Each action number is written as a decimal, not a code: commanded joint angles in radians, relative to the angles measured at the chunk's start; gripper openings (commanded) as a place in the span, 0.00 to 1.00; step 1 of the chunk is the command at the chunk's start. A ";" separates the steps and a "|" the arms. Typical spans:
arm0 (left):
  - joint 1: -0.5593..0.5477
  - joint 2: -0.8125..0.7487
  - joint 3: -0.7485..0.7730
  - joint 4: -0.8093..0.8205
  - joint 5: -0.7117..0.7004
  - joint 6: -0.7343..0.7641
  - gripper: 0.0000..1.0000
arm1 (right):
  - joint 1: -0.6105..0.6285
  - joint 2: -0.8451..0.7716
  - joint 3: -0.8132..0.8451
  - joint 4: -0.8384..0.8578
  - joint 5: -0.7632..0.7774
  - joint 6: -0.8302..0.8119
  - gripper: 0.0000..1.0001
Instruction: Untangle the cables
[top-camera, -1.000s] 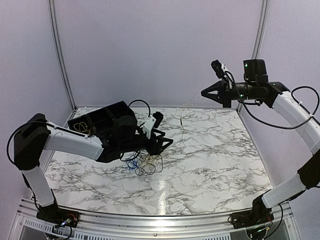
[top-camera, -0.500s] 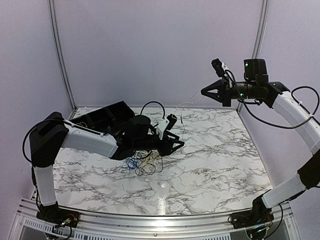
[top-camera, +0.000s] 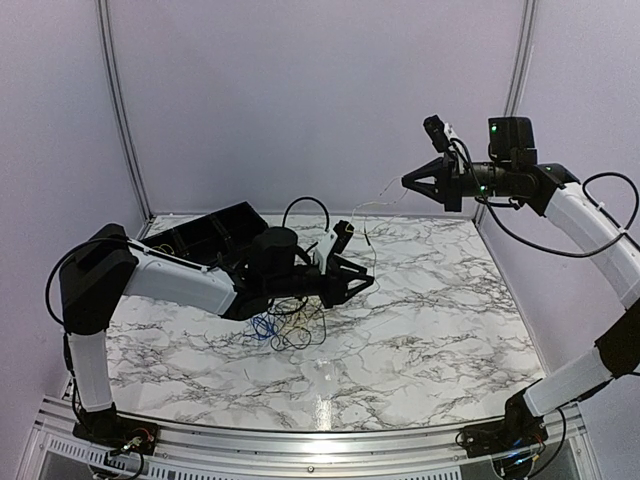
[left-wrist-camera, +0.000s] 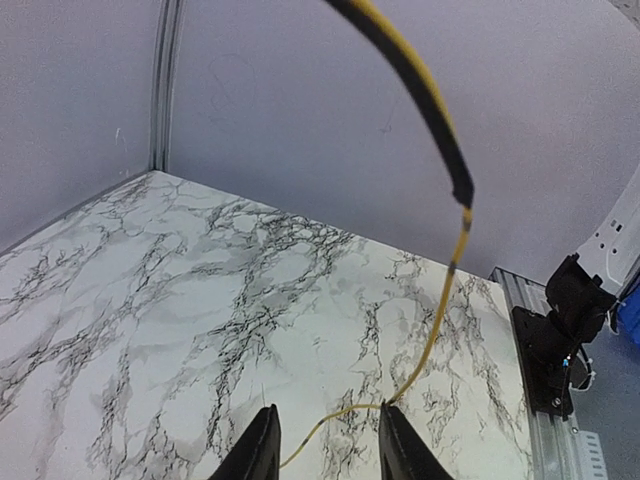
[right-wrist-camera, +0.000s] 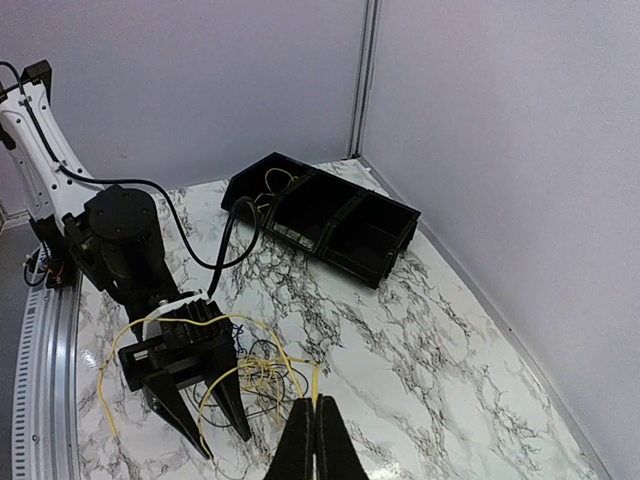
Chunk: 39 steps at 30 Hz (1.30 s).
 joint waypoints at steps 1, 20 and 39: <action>-0.005 0.029 0.015 0.094 0.053 -0.041 0.34 | -0.006 -0.008 -0.001 0.025 0.002 0.017 0.00; -0.005 -0.033 -0.149 0.205 -0.004 -0.068 0.57 | -0.008 -0.010 -0.014 0.029 0.010 0.009 0.00; -0.005 0.059 -0.018 0.223 -0.085 -0.087 0.14 | -0.013 -0.009 -0.005 0.027 0.011 0.020 0.00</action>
